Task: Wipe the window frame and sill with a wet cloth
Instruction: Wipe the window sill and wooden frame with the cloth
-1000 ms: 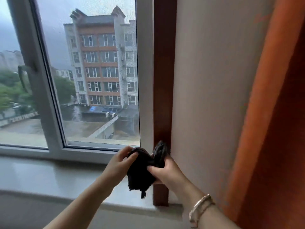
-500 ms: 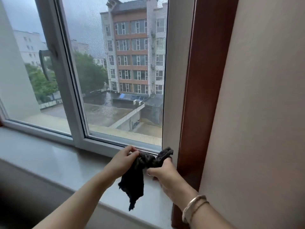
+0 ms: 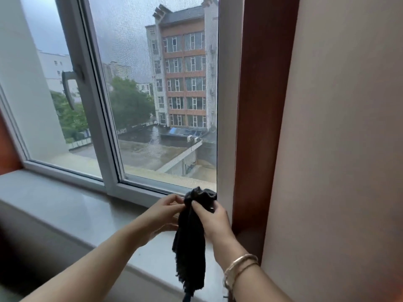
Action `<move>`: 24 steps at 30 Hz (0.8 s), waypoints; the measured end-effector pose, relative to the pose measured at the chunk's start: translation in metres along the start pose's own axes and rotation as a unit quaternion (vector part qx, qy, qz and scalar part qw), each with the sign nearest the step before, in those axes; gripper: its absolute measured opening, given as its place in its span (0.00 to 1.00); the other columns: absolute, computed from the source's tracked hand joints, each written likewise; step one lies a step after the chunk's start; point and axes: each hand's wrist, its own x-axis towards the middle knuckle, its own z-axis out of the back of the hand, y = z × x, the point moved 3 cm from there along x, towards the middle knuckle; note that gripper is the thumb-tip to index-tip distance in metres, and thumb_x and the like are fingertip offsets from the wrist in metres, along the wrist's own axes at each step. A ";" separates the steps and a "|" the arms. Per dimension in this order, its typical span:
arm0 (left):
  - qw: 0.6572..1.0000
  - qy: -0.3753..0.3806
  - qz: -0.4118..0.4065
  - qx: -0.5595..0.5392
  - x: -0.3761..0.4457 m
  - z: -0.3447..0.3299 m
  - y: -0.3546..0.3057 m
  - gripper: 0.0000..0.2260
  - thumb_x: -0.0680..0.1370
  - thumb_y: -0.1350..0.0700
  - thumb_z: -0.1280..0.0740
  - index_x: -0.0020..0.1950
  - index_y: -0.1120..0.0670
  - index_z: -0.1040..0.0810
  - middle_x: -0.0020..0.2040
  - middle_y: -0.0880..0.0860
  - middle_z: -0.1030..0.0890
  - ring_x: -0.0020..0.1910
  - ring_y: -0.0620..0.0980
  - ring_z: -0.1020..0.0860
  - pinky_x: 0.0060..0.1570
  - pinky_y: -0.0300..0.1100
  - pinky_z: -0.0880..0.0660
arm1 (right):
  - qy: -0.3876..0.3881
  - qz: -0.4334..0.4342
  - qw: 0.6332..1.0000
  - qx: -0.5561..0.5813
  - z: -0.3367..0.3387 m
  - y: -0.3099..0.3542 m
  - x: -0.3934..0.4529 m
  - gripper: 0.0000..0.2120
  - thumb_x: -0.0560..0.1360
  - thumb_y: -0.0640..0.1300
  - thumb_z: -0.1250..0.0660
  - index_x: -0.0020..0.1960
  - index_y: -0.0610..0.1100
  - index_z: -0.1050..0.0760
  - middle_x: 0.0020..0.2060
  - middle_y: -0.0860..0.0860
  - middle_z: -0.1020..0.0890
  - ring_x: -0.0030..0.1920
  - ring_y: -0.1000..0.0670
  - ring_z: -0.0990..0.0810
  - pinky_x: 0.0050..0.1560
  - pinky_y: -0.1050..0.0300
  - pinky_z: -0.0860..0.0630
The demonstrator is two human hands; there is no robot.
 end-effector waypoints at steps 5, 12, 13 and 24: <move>0.999 -0.013 -0.007 -0.051 0.024 0.013 0.021 0.04 0.80 0.58 0.38 0.52 0.58 0.29 0.42 0.57 0.22 0.39 0.53 0.22 0.41 0.44 0.25 | 0.027 -0.111 0.993 -0.039 -0.002 -0.040 0.021 0.39 0.61 0.71 0.32 0.65 0.53 0.37 0.57 0.47 0.22 0.56 0.44 0.22 0.47 0.49 0.19; 0.998 0.034 -0.016 -0.057 0.070 0.008 0.087 0.13 0.73 0.51 0.29 0.48 0.59 0.26 0.40 0.57 0.21 0.39 0.52 0.21 0.39 0.44 0.25 | 0.009 -0.037 0.997 -0.062 -0.007 -0.094 0.062 0.06 0.68 0.39 0.37 0.45 0.40 0.25 0.38 0.43 0.20 0.36 0.48 0.19 0.33 0.58 0.23; 0.997 0.052 -0.018 -0.046 0.080 0.012 0.098 0.11 0.73 0.53 0.28 0.44 0.57 0.27 0.37 0.55 0.22 0.36 0.49 0.23 0.36 0.42 0.26 | -0.010 -0.017 0.997 -0.072 -0.009 -0.098 0.064 0.05 0.71 0.37 0.38 0.38 0.40 0.25 0.32 0.44 0.23 0.31 0.49 0.22 0.31 0.60 0.28; 0.994 0.025 -0.072 0.081 0.139 0.060 0.162 0.17 0.69 0.51 0.29 0.50 0.60 0.25 0.46 0.62 0.19 0.41 0.53 0.23 0.42 0.43 0.29 | -0.261 0.103 0.960 0.018 0.015 -0.099 0.038 0.11 0.80 0.38 0.44 0.44 0.41 0.24 0.37 0.44 0.22 0.36 0.47 0.24 0.37 0.57 0.29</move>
